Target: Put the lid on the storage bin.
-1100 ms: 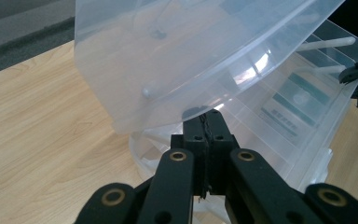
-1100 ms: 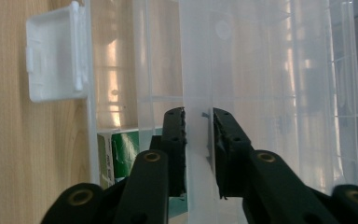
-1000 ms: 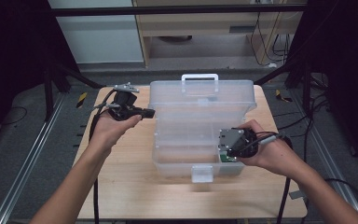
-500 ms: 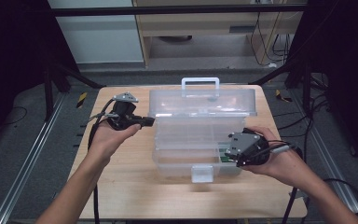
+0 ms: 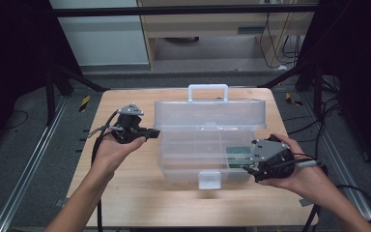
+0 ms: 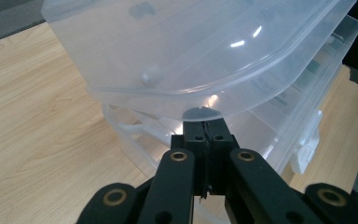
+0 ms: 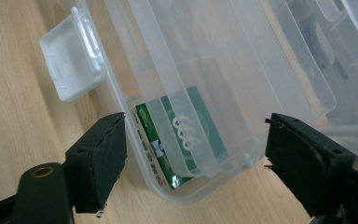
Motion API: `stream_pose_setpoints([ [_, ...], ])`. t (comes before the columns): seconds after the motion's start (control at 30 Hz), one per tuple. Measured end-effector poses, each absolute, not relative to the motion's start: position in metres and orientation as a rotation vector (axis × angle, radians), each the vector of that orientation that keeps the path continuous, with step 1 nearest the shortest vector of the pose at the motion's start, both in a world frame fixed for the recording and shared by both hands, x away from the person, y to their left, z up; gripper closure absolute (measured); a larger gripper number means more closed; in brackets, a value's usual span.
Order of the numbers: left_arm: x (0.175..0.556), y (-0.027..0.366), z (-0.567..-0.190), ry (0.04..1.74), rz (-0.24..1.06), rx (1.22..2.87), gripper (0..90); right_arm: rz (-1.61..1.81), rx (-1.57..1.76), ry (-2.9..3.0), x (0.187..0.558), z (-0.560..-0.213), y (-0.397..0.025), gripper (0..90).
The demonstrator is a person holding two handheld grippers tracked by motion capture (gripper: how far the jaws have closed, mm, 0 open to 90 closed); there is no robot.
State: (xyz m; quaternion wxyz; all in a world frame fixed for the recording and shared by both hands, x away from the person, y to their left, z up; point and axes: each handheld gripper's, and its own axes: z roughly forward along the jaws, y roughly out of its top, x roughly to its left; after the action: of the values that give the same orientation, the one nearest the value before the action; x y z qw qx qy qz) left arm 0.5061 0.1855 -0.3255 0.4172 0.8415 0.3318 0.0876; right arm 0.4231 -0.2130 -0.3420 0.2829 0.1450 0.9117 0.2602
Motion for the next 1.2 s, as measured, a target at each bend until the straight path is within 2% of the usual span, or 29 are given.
stream_pose_setpoints([
  [0.43,0.499,0.187,-0.342,0.81,0.239,2.135,89.8,0.672,0.5,2.424,0.41,-0.351,-0.236,16.9],
  [0.77,0.492,0.186,-0.35,0.777,0.306,2.148,89.8,0.673,0.55,2.425,0.407,-0.359,-0.245,15.5],
  [1.2,0.485,0.188,-0.356,0.771,0.315,2.13,89.8,0.665,0.604,2.421,0.408,-0.367,-0.252,14.2],
])
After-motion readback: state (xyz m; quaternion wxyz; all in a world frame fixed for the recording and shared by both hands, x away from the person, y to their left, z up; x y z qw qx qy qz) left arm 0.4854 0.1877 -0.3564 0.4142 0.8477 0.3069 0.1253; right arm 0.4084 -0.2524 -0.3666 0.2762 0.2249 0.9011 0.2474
